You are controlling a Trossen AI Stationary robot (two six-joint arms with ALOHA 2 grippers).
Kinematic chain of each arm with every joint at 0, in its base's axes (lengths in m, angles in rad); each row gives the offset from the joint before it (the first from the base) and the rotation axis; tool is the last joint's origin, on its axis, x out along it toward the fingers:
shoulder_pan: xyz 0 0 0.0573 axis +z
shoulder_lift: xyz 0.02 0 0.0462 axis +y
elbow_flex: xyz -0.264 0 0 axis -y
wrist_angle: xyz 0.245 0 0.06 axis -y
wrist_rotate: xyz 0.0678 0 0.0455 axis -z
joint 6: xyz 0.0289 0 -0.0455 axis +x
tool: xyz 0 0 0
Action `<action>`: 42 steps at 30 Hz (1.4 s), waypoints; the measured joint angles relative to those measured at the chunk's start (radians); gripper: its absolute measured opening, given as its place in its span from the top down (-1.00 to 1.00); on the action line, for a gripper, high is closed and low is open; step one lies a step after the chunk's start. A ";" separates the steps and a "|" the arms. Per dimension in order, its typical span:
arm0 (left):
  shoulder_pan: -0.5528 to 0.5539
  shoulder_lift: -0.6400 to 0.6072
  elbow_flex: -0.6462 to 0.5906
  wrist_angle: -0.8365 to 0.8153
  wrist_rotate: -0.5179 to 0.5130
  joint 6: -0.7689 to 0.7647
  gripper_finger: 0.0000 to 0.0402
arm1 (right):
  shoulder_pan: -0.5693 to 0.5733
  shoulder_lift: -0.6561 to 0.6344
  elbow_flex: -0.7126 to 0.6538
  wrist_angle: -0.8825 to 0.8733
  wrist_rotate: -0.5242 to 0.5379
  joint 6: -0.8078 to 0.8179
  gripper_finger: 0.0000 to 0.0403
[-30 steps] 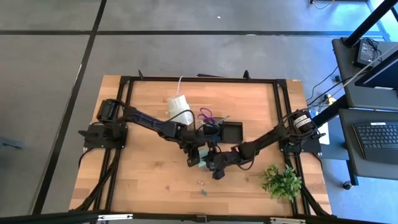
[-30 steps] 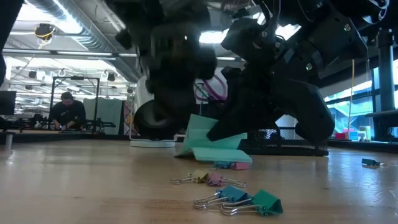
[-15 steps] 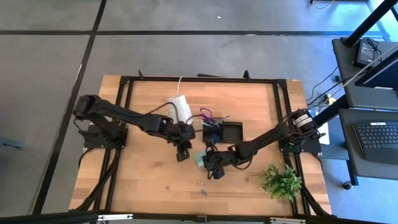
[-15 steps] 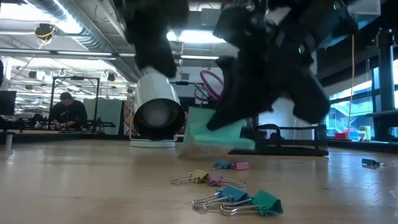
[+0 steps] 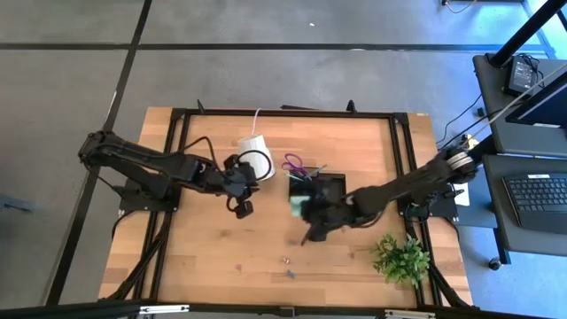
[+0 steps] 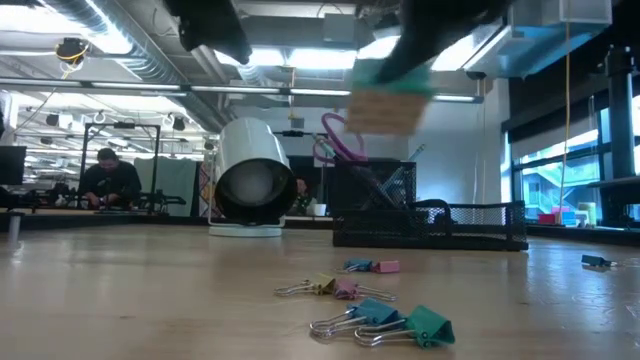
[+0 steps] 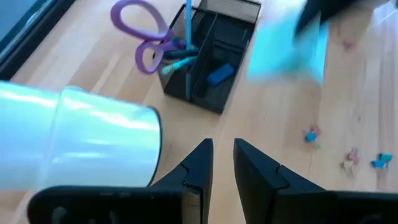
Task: Pick and place office supplies into organizer
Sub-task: Put the blue sticky notes into the black desk organizer
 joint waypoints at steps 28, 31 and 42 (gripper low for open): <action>-0.009 0.011 -0.002 -0.019 -0.114 0.011 0.71 | 0.038 -0.228 -0.536 0.116 0.250 0.098 0.94; -0.009 0.011 -0.002 -0.019 -0.114 0.009 0.71 | 0.027 -0.228 -0.560 0.193 0.251 0.068 0.94; -0.009 0.011 -0.002 -0.019 -0.121 -0.003 0.71 | -0.035 -0.225 -0.628 0.311 0.238 -0.060 0.94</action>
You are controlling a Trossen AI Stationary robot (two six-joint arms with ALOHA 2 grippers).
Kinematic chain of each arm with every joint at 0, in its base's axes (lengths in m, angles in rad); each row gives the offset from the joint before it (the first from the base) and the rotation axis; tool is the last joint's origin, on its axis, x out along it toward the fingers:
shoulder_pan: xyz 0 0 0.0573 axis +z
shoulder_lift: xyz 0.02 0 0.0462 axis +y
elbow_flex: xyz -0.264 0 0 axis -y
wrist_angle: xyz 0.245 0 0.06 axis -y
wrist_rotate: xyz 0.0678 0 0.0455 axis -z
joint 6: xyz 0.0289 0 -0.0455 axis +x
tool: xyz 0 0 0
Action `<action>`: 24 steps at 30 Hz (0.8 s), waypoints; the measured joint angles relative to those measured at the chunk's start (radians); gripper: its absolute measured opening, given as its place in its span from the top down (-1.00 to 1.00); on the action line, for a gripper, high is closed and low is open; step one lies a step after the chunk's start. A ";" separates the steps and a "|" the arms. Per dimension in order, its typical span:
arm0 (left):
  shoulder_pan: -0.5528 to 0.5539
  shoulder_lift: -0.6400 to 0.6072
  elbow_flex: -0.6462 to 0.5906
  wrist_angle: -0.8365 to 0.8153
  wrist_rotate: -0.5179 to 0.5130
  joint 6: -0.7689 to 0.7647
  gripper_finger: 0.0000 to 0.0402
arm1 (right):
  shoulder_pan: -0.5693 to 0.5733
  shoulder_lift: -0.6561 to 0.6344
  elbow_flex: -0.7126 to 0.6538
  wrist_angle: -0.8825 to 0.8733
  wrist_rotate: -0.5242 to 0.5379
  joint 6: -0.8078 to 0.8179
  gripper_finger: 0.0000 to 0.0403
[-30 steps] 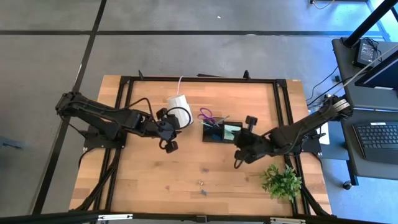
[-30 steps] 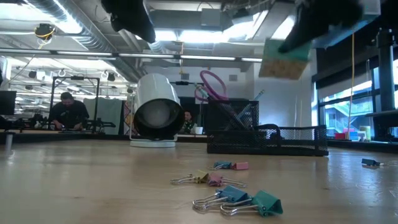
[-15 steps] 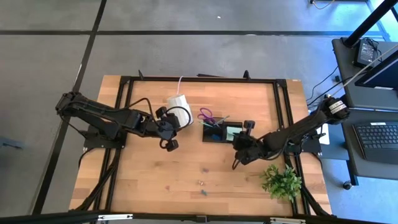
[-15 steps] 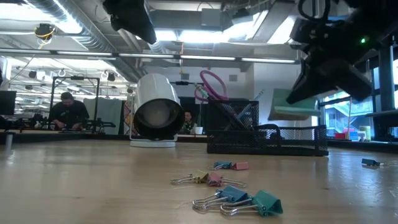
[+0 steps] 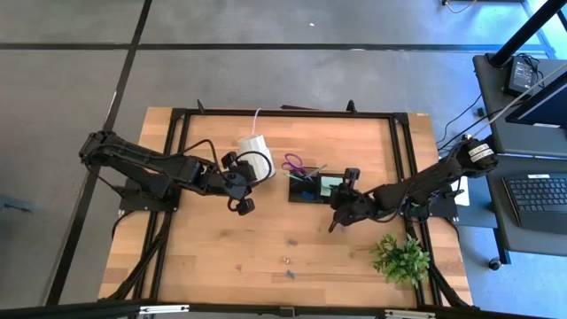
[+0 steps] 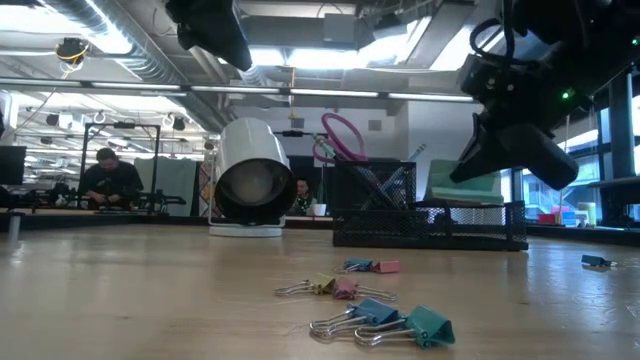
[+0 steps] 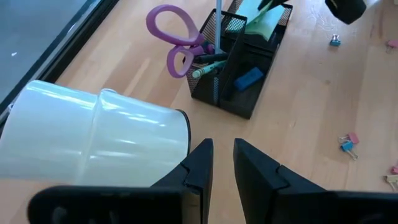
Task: Pick and place office supplies into organizer
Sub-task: Put the blue sticky notes into the black desk organizer
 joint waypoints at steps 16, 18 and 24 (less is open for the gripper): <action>0.000 0.000 0.000 0.000 -0.017 0.001 0.71 | -0.049 0.001 -0.083 0.139 -0.075 -0.118 0.94; 0.000 0.000 0.000 0.000 -0.017 0.001 0.71 | -0.049 0.001 -0.083 0.141 -0.096 -0.098 0.94; 0.000 0.000 0.000 0.000 -0.017 0.001 0.71 | -0.048 0.001 -0.083 0.145 -0.130 -0.050 0.90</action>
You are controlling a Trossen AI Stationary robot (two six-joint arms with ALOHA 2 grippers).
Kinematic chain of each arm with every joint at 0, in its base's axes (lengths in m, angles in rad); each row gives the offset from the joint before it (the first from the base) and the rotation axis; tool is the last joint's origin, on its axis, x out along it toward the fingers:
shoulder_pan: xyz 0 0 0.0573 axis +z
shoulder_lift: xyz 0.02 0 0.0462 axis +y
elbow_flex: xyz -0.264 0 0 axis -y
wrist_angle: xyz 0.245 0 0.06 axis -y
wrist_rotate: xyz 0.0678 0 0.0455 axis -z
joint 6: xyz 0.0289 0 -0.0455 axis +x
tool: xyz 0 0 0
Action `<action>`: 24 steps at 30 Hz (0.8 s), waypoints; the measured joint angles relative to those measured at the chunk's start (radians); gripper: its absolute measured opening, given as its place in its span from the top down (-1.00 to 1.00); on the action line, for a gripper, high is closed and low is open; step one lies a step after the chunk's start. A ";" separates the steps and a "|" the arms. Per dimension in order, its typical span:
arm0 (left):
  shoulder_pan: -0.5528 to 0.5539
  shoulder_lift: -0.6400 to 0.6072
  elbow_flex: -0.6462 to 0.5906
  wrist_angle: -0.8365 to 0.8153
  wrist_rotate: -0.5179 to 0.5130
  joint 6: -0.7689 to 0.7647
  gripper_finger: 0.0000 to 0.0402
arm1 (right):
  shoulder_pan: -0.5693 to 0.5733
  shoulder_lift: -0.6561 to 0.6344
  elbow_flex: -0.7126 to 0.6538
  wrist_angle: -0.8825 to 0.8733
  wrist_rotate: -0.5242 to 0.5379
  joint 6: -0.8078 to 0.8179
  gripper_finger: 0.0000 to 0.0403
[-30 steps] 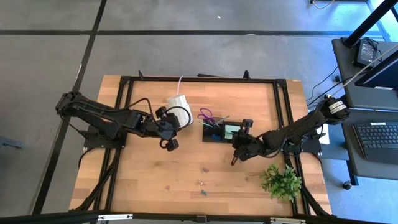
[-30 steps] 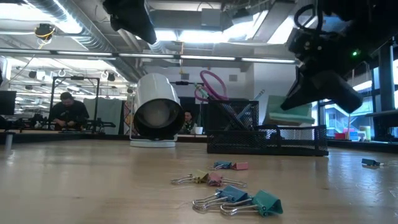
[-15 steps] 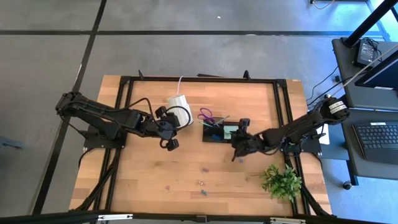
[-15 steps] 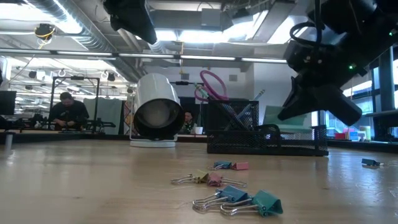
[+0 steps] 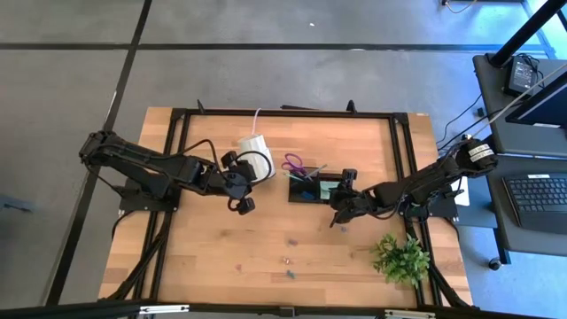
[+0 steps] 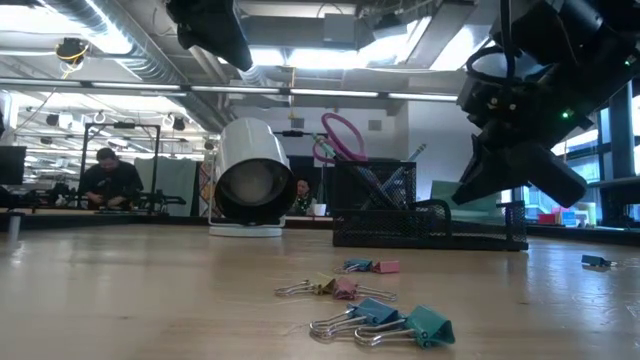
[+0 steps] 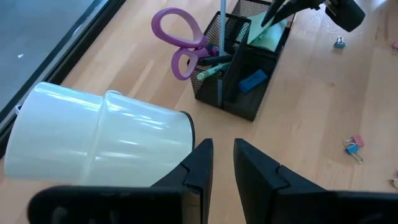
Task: Pick and place office supplies into organizer
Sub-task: Put the blue sticky notes into the black desk organizer
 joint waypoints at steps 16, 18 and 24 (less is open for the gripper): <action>0.000 0.000 0.000 0.000 0.000 0.000 0.71 | 0.000 0.000 0.000 0.000 -0.001 0.051 0.82; 0.000 0.000 0.000 0.000 0.000 0.000 0.71 | 0.000 0.000 0.000 0.000 -0.001 0.053 0.82; 0.000 0.000 0.000 0.000 0.000 -0.001 0.71 | 0.000 0.000 0.000 -0.001 -0.028 0.048 0.79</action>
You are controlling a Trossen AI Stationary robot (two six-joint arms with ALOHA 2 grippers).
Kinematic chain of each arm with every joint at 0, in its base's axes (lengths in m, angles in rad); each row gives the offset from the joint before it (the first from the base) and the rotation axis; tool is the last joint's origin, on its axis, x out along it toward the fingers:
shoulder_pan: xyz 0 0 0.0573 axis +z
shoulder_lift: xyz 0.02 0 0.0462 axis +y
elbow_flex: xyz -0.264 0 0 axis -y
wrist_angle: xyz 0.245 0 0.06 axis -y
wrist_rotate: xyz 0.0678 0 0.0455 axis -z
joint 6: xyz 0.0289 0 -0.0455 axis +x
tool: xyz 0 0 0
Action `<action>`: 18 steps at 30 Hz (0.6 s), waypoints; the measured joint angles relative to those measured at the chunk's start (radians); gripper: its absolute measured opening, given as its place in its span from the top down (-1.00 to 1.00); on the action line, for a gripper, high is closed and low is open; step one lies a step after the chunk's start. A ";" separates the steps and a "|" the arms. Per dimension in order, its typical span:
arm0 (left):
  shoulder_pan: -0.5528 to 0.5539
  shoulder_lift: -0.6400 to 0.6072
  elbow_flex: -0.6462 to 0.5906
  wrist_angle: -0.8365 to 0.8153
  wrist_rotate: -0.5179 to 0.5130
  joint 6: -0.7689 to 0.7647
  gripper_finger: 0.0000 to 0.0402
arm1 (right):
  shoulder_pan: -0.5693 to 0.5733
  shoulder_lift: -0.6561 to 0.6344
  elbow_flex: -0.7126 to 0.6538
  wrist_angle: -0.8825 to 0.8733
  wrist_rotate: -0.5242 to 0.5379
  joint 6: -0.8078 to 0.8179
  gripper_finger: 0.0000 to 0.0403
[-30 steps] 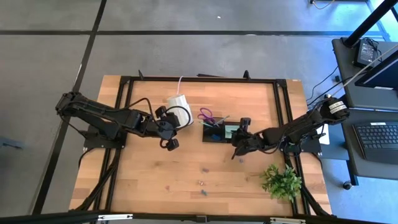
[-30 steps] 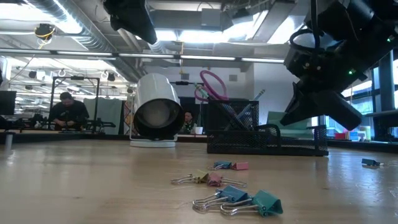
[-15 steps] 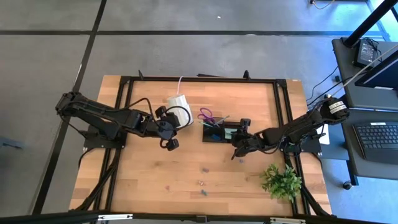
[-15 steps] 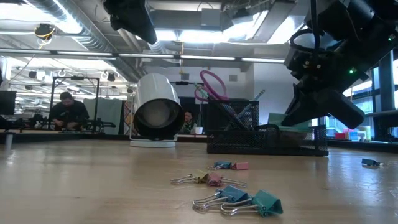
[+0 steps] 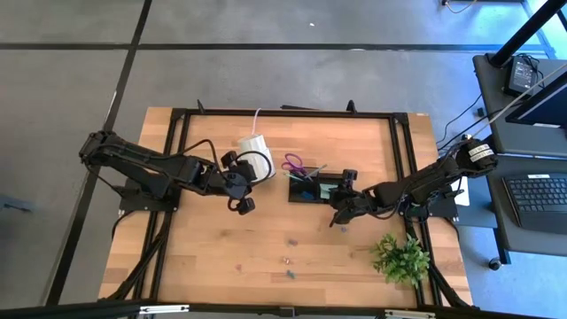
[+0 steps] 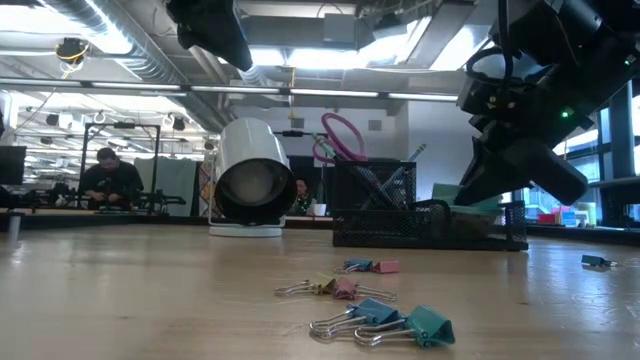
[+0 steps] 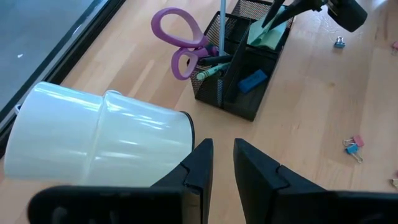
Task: Pick and place office supplies into organizer
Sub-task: Put the blue sticky notes into the black desk organizer, then put the top blue binder clip into the black desk organizer
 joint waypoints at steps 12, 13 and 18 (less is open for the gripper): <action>0.000 0.000 0.000 0.000 0.000 -0.001 0.71 | 0.000 0.000 0.012 -0.021 -0.025 0.003 0.46; 0.000 0.000 0.000 0.000 0.000 -0.001 0.71 | 0.000 0.000 0.023 -0.030 -0.025 0.003 0.46; 0.000 0.000 0.000 0.000 0.001 -0.001 0.71 | 0.000 0.000 0.102 -0.091 -0.056 0.030 0.46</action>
